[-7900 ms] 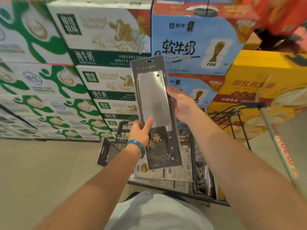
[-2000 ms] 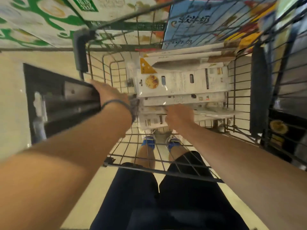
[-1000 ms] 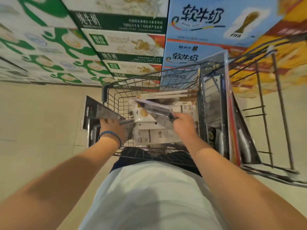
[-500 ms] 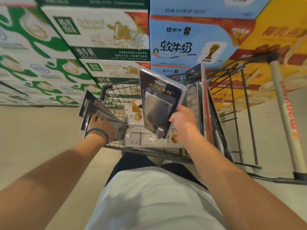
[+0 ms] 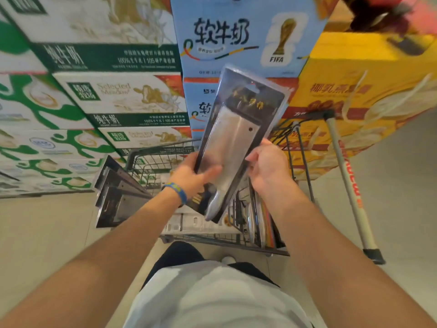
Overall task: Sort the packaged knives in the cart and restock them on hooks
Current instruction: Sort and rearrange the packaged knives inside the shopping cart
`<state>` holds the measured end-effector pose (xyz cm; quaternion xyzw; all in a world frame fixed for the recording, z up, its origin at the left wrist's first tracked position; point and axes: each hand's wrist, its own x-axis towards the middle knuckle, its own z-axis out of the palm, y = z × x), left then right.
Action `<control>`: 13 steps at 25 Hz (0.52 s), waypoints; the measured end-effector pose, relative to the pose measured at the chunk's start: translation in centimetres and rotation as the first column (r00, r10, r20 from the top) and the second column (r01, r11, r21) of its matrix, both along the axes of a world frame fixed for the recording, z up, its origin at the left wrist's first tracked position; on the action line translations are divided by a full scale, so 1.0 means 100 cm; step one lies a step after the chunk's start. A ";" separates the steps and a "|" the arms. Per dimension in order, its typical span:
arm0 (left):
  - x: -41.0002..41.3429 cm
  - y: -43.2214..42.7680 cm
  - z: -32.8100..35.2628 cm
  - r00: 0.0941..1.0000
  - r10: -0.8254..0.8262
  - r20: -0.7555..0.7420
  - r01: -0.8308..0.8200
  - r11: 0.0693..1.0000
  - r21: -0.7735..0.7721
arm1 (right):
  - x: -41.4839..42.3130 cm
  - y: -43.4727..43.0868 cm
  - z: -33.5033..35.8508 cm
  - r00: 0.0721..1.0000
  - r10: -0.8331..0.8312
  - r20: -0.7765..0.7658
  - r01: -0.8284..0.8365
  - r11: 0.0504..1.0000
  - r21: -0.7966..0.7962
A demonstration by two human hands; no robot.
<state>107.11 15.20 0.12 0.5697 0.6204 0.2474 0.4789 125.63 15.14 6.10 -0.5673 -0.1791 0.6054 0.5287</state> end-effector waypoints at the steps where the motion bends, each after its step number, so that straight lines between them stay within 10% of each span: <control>1: 0.017 0.008 0.010 0.985 0.090 0.149 -0.089 0.996 -0.012 | 0.009 0.008 0.007 0.999 -0.012 -0.042 0.013 0.999 0.038; 7: 0.076 0.037 0.044 0.920 0.135 0.368 -0.182 0.979 0.095 | 0.056 -0.006 0.007 0.947 0.191 0.257 -0.240 0.955 0.174; 10: 0.094 0.038 0.036 0.909 0.031 0.415 -0.084 0.990 0.109 | 0.086 -0.018 0.009 0.916 0.031 0.400 -0.165 0.938 0.305; 13: 0.085 0.028 -0.012 0.995 0.102 -0.020 -0.101 0.994 0.030 | 0.133 -0.023 0.022 0.718 -0.119 0.686 -0.127 0.947 0.297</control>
